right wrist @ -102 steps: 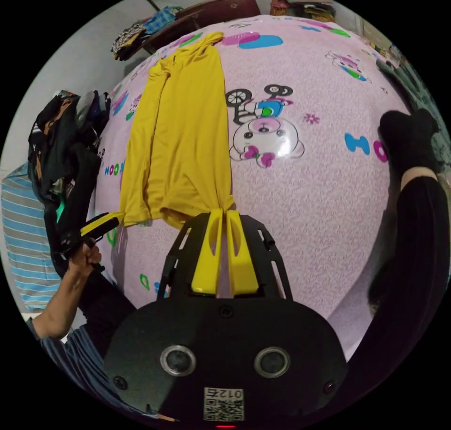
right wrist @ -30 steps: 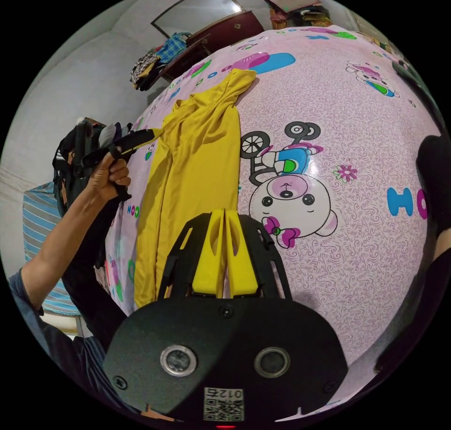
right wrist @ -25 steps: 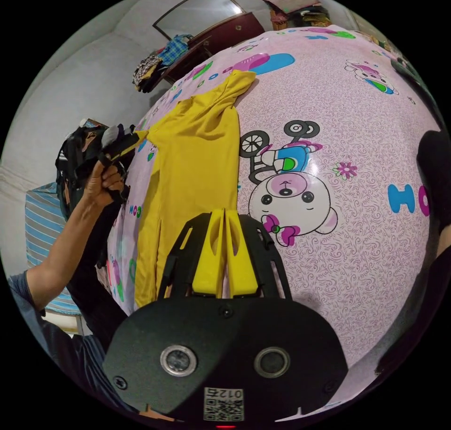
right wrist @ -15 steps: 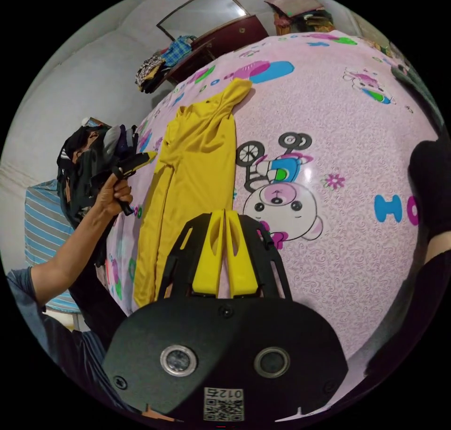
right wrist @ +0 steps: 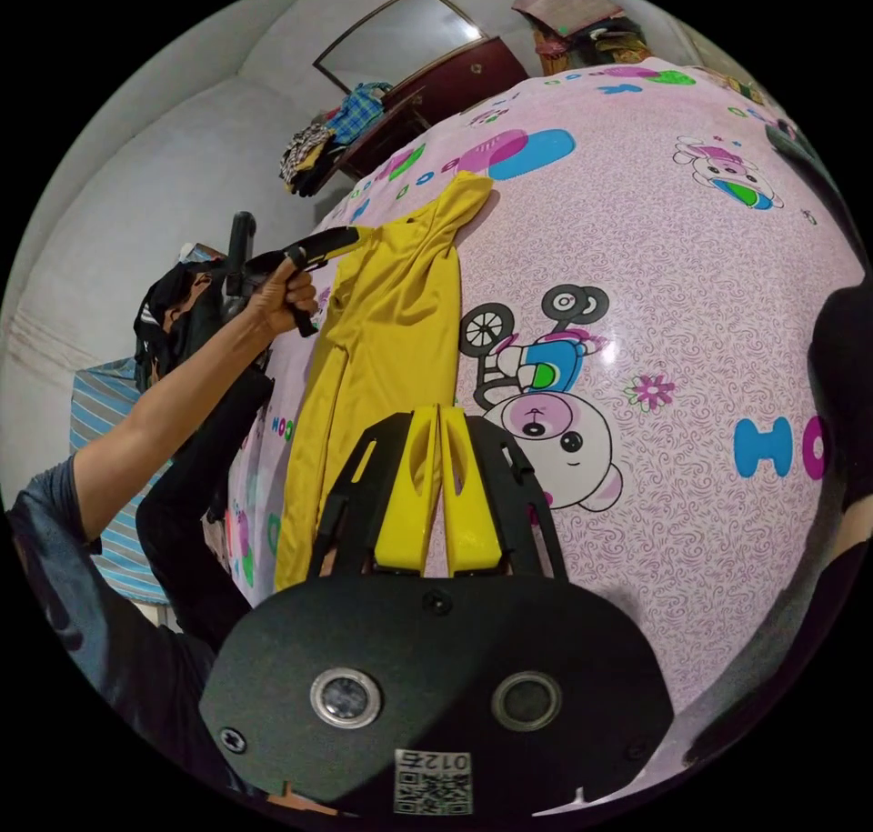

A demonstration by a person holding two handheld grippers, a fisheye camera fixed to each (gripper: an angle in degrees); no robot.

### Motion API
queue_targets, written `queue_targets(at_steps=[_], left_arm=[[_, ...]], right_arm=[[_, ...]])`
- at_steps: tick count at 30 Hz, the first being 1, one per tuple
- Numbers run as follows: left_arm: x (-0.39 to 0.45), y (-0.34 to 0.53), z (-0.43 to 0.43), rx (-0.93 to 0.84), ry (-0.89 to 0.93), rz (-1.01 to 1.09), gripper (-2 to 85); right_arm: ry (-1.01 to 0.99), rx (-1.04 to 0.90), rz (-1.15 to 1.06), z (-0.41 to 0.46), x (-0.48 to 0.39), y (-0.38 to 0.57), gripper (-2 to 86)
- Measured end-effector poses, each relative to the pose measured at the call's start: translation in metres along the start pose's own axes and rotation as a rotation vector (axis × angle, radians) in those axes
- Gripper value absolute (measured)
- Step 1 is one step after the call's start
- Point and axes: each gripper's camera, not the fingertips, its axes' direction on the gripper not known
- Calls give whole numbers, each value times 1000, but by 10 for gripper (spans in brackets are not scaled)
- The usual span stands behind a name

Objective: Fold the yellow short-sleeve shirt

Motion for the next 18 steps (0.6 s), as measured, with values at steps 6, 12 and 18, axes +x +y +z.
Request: queue_targets(at_steps=[6, 12, 18], left_arm=[[-12, -12, 4, -1, 18, -36, 2], [-54, 6, -29, 106, 92, -317, 0], [-73, 17, -13, 36, 142, -352, 0]], right_arm=[[17, 18, 10, -3, 0, -4, -9], [105, -12, -47, 8, -18, -10, -8], [133, 98, -40, 16, -28, -66, -7]])
